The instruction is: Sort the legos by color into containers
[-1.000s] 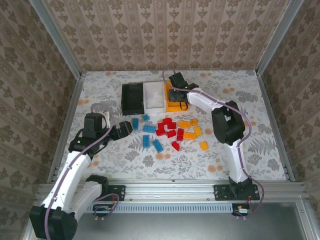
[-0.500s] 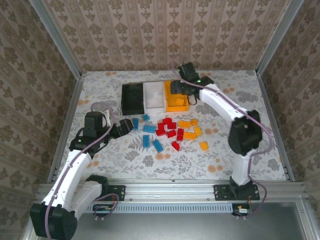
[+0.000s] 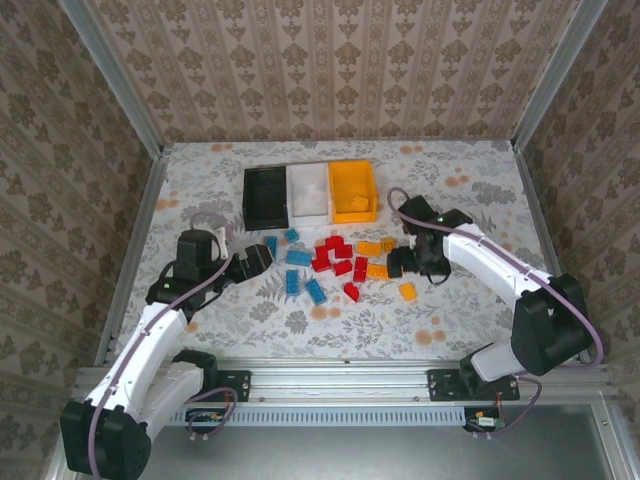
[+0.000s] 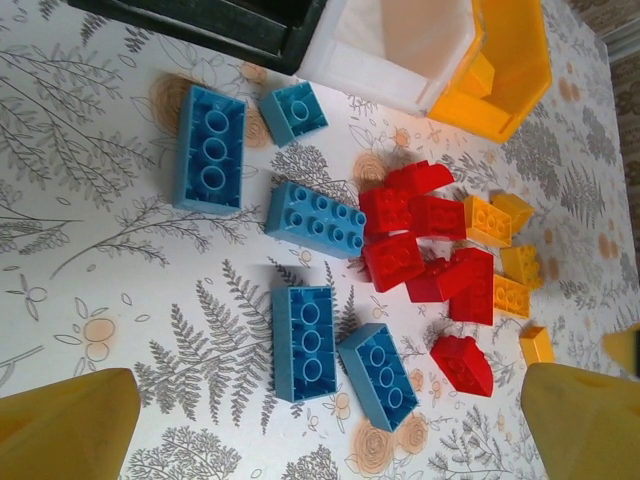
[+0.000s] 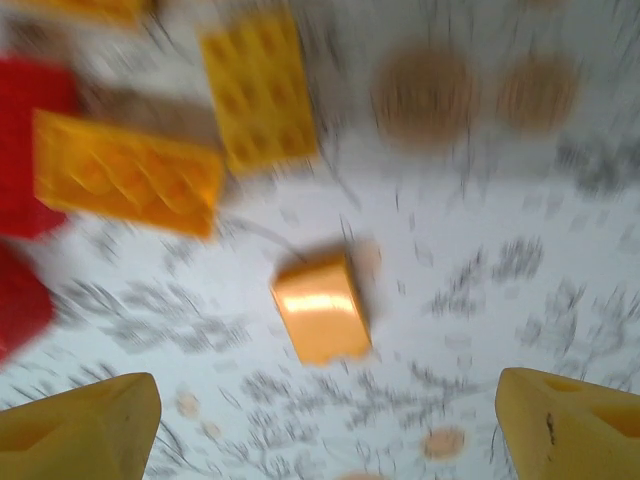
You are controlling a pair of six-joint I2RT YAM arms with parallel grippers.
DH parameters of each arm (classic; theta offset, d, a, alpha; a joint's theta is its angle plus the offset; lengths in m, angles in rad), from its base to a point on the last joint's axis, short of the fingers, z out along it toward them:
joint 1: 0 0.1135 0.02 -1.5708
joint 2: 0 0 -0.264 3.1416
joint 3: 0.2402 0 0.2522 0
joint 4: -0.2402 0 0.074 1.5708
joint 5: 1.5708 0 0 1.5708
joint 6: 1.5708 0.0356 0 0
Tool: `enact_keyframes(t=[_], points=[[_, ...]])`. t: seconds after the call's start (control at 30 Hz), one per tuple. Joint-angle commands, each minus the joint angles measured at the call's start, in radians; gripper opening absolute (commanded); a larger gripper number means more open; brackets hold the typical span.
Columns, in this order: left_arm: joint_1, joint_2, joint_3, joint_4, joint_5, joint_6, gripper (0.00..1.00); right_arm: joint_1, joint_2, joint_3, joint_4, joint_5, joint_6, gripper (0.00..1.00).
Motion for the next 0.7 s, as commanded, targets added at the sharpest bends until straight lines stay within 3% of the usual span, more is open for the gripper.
enact_keyframes(t=[0.0,0.3,0.67], points=[[-0.021,-0.008,-0.014,0.039,-0.004,-0.031,1.0,0.017,-0.02,-0.054,0.028,-0.059,0.047,0.87],[-0.035,-0.037,0.001,-0.026,-0.032,-0.015,1.0,0.023,0.115,-0.063,0.11,-0.065,0.032,0.76],[-0.034,-0.001,-0.014,0.016,-0.032,-0.028,1.0,0.025,0.172,-0.09,0.137,-0.041,0.023,0.67]])
